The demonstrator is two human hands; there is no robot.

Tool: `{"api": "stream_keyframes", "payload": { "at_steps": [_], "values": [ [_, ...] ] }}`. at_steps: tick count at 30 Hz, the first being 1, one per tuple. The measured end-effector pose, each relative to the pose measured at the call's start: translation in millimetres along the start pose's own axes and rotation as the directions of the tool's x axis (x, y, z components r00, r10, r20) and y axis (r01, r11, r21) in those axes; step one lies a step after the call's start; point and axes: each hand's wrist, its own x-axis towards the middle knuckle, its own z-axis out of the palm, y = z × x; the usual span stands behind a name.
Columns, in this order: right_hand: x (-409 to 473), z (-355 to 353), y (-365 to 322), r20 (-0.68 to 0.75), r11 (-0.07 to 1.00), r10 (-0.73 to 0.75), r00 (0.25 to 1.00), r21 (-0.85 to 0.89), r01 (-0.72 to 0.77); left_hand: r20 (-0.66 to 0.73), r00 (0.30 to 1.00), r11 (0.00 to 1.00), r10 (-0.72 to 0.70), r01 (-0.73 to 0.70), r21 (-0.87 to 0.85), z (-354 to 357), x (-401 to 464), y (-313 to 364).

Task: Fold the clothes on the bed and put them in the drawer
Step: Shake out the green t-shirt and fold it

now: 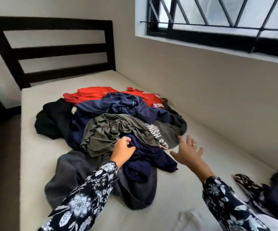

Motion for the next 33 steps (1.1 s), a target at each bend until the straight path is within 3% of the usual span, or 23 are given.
{"api": "stream_keyframes", "payload": {
  "at_steps": [7, 12, 18, 23, 26, 30, 33],
  "values": [
    [41.6, 36.3, -56.1, 0.07, 0.988, -0.145, 0.987, -0.039, 0.148, -0.102, 0.995, 0.997, 0.017, -0.009, 0.075, -48.9, 26.1, -45.7],
    [77.7, 51.2, -54.0, 0.096, 0.998, -0.026, 0.995, 0.064, 0.02, -0.161, 0.985, 0.993, 0.065, -0.048, 0.111, -55.7, 51.1, -49.3],
    [119.3, 53.6, -26.2, 0.009, 0.957, 0.156, 0.988, 0.247, -0.153, -0.178, 0.973, 0.981, 0.144, -0.116, 0.157, -44.4, 81.0, -40.0],
    [146.9, 64.6, -3.5, 0.031, 0.945, 0.096, 0.995, 0.312, -0.101, -0.149, 0.967, 0.96, 0.207, -0.172, 0.221, -21.5, 101.1, -34.2],
    [164.0, 70.6, 2.9, -0.029, 0.945, 0.121, 0.992, 0.311, -0.106, -0.123, 0.965, 0.957, 0.23, -0.202, 0.207, -5.1, 109.5, -28.7],
    [175.0, 78.4, 4.5, -0.024, 0.88, 0.182, 0.983, 0.45, -0.152, -0.119, 0.966, 0.95, 0.231, -0.197, 0.242, 11.6, 111.6, -23.3],
    [171.4, 74.5, 7.1, -0.062, 0.857, 0.123, 0.99, 0.509, -0.075, -0.154, 0.962, 0.933, 0.227, -0.169, 0.319, 19.5, 106.2, -13.1]
  ]
}}
